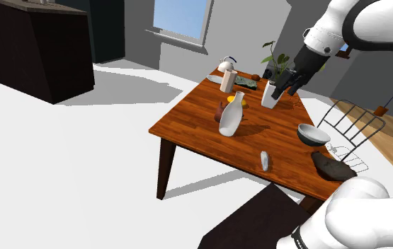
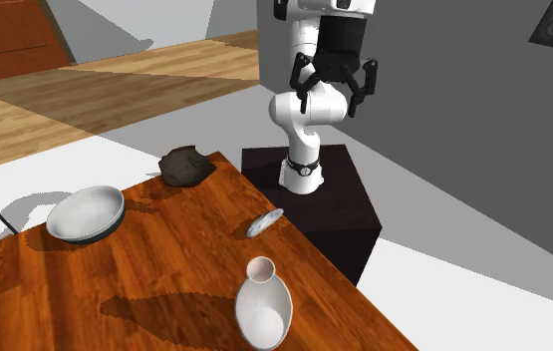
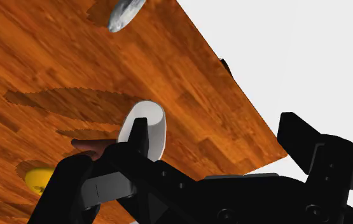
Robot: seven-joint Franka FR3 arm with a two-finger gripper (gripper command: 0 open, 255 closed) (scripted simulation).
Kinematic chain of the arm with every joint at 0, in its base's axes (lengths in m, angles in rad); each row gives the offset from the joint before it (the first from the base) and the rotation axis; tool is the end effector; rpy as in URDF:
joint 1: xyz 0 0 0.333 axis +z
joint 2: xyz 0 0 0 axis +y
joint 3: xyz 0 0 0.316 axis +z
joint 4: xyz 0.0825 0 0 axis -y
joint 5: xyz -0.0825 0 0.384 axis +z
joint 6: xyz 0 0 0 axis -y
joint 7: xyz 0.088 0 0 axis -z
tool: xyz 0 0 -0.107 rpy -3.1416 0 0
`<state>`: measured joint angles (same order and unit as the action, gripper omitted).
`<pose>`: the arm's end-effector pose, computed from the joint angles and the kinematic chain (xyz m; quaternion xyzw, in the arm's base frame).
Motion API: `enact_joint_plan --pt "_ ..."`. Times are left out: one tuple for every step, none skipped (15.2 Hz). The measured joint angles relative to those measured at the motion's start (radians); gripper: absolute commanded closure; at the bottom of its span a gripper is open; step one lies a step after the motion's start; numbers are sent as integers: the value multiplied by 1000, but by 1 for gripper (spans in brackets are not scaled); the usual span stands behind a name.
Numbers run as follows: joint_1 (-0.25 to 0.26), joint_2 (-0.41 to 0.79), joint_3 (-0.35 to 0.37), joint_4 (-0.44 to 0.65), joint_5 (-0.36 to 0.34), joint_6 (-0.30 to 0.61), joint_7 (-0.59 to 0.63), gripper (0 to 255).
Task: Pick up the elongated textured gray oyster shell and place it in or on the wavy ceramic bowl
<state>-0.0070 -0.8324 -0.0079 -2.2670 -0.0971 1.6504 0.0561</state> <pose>0.2997 -0.0152 0.6553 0.9925 -0.0357 0.1085 0.0432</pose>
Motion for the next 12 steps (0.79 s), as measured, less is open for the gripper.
enact_joint_plan --pt "0 0 0 0 0 0 0 0" --pt "-5 0 -6 -12 1 10 4 0" --pt "-12 3 -15 -33 3 29 13 0" --pt "-21 1 -29 -55 4 44 18 0" --pt "-31 -2 -41 -81 6 62 27 0" --pt "-40 8 -55 -105 8 90 36 0" --pt "-51 10 -68 -131 10 112 44 0" --pt "-61 9 -82 -155 11 131 51 0" --pt "-70 15 -90 -178 17 153 65 0" --pt "-82 19 -108 -205 16 179 68 0" --pt "-92 26 -121 -225 18 200 76 0" --pt "-102 34 -133 -244 22 221 86 0"
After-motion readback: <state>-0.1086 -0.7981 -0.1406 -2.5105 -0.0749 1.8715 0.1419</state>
